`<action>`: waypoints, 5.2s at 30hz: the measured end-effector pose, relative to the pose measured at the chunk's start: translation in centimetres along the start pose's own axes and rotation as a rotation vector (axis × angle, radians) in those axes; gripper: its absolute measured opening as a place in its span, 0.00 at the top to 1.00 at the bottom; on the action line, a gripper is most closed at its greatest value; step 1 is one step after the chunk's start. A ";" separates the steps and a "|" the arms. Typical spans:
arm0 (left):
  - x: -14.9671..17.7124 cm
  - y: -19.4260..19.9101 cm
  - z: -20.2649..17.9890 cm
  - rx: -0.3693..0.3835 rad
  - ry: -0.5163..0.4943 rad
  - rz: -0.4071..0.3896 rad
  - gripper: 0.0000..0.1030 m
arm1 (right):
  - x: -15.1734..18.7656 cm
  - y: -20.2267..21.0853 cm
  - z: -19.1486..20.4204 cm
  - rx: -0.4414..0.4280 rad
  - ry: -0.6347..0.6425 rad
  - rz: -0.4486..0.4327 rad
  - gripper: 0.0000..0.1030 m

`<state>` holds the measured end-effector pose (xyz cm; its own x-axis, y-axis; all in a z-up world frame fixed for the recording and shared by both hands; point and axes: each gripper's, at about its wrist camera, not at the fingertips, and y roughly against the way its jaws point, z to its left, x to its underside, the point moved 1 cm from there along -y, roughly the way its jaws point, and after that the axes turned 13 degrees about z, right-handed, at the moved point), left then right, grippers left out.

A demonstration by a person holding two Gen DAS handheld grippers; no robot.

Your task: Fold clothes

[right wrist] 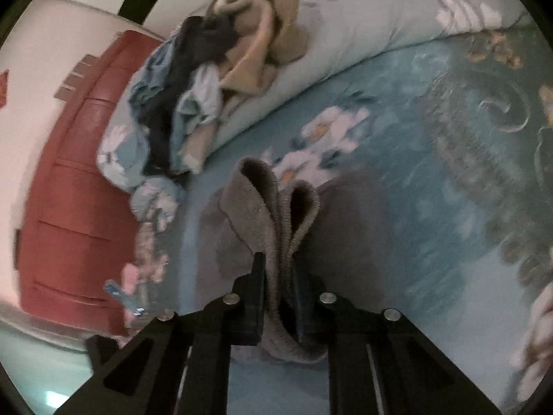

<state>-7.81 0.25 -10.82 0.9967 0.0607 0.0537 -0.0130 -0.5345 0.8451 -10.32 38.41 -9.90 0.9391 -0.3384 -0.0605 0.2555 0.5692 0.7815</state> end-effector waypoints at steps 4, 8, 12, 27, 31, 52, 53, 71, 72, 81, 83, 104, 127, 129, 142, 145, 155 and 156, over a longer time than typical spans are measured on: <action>-1.3 -0.1 -1.0 -0.022 -0.030 -0.010 0.43 | 0.3 -2.1 -3.3 0.018 -0.078 0.061 0.86; -2.8 -0.2 -2.2 -0.050 -0.065 -0.020 0.43 | 1.1 -2.4 -4.6 0.017 -0.080 0.046 0.79; -6.1 -2.1 -3.9 -0.130 -0.120 -0.011 0.43 | 1.1 -2.6 -4.8 0.083 -0.057 0.053 0.60; -9.7 -6.9 -1.6 0.029 -0.069 0.095 0.38 | 1.0 -4.3 -7.9 -0.130 -0.121 0.071 0.56; -9.0 -6.8 -1.5 0.036 -0.056 0.072 0.46 | 1.0 -4.2 -7.6 -0.151 -0.149 0.075 0.67; -2.2 -1.1 -9.3 0.059 -0.220 -0.051 0.79 | 5.1 5.0 -3.5 -0.096 -0.092 -0.006 0.80; -1.9 -1.0 -10.0 0.064 -0.230 -0.054 0.79 | 5.3 5.8 -3.4 -0.093 -0.087 -0.015 0.80; 5.8 -4.9 -30.1 0.150 -0.538 0.023 0.79 | 8.4 24.5 -11.8 -0.032 -0.122 -0.199 0.80; 6.2 -5.4 -31.4 0.155 -0.557 0.031 0.79 | 8.8 25.9 -12.6 -0.020 -0.126 -0.211 0.80; 12.4 -11.8 -43.5 0.205 -0.719 0.177 0.79 | 11.7 37.4 -21.4 0.088 -0.218 -0.265 0.80; 13.9 -13.8 -45.9 0.198 -0.745 0.220 0.79 | 12.3 39.4 -23.4 0.109 -0.246 -0.271 0.80; 18.2 -26.3 -50.8 0.097 -0.758 0.338 0.76 | 10.8 41.9 -38.6 0.209 -0.399 -0.207 0.79; 20.2 -22.0 -54.2 0.015 -0.952 0.223 0.64 | 13.0 43.9 -33.8 0.380 -0.366 -0.277 0.70; 22.2 -22.9 -54.6 -0.016 -1.015 0.229 0.63 | 12.7 42.3 -32.4 0.393 -0.307 -0.246 0.69; 23.7 -26.3 -52.3 -0.073 -0.989 0.289 0.62 | 15.0 37.8 -34.9 0.513 -0.325 -0.197 0.66; 24.0 -25.8 -52.3 -0.079 -0.999 0.277 0.62 | 15.0 37.7 -34.5 0.525 -0.345 -0.207 0.65; 24.6 -22.9 -49.0 -0.100 -0.952 0.243 0.48 | 18.4 35.9 -29.1 0.474 -0.313 -0.274 0.65; 24.8 -22.8 -48.4 -0.105 -0.945 0.243 0.46 | 18.8 35.4 -28.5 0.465 -0.314 -0.275 0.65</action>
<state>13.29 54.71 -3.02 0.6187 -0.7655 -0.1769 -0.1873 -0.3624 0.9130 22.93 73.58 -1.10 0.7228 -0.6704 -0.1678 0.2852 0.0682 0.9560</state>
